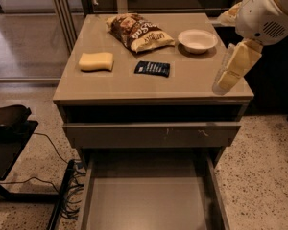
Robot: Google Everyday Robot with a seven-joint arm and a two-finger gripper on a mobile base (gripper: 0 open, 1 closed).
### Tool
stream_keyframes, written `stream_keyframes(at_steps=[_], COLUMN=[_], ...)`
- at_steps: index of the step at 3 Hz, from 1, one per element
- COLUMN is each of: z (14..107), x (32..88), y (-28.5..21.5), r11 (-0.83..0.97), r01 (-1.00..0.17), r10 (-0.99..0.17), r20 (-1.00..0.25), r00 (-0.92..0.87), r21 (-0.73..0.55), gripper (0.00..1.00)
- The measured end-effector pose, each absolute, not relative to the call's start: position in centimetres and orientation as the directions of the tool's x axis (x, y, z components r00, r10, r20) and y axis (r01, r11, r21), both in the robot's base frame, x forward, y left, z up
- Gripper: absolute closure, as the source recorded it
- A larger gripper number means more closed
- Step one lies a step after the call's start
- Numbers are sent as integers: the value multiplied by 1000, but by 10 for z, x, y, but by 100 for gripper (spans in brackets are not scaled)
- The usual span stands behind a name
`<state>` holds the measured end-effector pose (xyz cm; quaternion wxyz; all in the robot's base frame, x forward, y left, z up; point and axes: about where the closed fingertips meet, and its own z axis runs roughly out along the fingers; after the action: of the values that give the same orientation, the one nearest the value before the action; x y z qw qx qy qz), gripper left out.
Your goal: Place rxbar blueberry into middle drawer
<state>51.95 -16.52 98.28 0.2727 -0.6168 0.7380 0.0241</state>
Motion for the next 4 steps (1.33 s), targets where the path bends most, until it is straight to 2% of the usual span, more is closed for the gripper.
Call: stream_keyframes(at_steps=[2,4], z=[967,937], x=[550,602], y=[-153,-141], r11=[222,241], r01=[-929,-933], r10=[-893,-834], r20=[-444,-549], r00=[-72,-58], r21=[-296,-268], gripper=[0,0])
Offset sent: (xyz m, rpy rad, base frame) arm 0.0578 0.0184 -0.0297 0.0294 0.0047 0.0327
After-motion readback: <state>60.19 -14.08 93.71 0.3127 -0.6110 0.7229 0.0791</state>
